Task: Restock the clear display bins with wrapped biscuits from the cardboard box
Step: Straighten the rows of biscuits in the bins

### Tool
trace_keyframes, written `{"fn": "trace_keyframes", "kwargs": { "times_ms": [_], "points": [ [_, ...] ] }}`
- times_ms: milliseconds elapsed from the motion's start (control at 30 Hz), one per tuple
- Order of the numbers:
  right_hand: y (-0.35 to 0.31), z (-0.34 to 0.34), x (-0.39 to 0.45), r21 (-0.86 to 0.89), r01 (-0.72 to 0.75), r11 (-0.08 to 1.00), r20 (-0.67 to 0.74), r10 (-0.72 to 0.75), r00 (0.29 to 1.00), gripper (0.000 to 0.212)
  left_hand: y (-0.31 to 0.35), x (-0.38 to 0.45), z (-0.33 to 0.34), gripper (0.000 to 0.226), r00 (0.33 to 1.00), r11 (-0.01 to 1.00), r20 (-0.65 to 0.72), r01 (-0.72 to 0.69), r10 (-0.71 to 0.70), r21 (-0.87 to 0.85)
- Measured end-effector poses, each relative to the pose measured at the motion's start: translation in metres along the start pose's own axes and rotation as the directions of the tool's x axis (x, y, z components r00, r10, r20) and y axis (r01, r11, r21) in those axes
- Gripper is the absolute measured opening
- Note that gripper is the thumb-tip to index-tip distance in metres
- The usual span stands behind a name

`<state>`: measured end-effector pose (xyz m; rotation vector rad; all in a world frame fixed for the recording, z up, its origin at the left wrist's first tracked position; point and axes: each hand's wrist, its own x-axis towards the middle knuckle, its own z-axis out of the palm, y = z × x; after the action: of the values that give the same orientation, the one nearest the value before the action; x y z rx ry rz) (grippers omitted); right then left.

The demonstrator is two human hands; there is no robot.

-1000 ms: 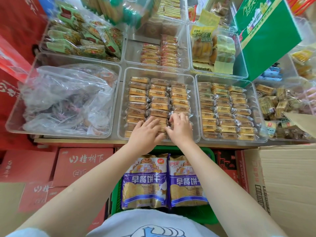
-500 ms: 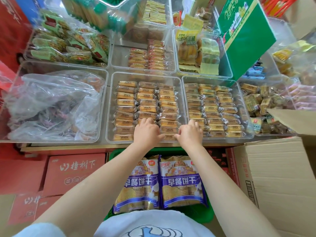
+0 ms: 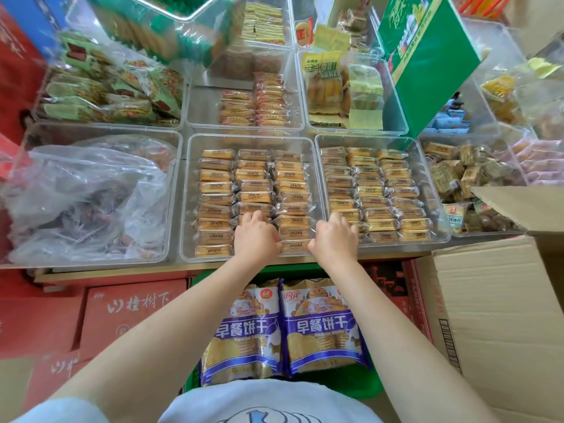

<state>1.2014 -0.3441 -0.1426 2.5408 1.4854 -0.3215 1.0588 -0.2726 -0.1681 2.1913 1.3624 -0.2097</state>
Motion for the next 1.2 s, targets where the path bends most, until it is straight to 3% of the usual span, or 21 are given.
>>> {"fn": "trace_keyframes", "kwargs": {
  "times_ms": [133,233,400,533,633,767,967,1200],
  "points": [
    [0.004,0.003,0.004,0.019,-0.067,0.998,0.036,0.067,0.997,0.047,0.000,0.001,0.001,0.016,1.000,1.000,-0.016,0.013,-0.013,-0.001],
    [0.007,0.007,0.009,0.015,-0.106,0.994,0.031,0.105,0.994,0.053,0.000,0.003,0.001,0.026,0.999,1.000,-0.035,0.017,-0.017,0.013],
    [0.003,0.009,0.010,0.015,-0.089,0.996,-0.012,0.089,0.996,0.045,0.001,0.005,0.002,0.035,0.998,0.999,-0.060,0.009,-0.007,0.046],
    [0.015,0.011,0.007,0.226,0.001,0.974,-0.049,0.010,0.999,0.030,-0.007,0.008,0.003,0.035,0.996,0.999,-0.085,-0.015,0.011,-0.048],
    [0.018,0.015,0.005,0.289,0.030,0.957,-0.115,0.004,0.993,0.023,-0.005,0.009,0.005,0.036,0.994,0.998,-0.106,0.001,-0.008,-0.060],
    [0.015,0.023,0.007,0.298,-0.015,0.954,-0.037,0.027,0.999,0.022,0.006,0.011,0.003,0.031,0.995,0.997,-0.069,0.070,-0.073,-0.038],
    [0.012,0.026,0.011,0.313,-0.049,0.948,-0.038,0.064,0.997,0.020,0.010,0.015,0.003,0.026,0.989,0.991,-0.063,0.130,-0.131,-0.021],
    [0.011,0.036,0.007,0.238,0.017,0.971,-0.215,0.036,0.976,0.008,-0.001,0.012,0.007,0.026,0.991,0.983,-0.086,0.091,-0.105,-0.159]
  ]
}}
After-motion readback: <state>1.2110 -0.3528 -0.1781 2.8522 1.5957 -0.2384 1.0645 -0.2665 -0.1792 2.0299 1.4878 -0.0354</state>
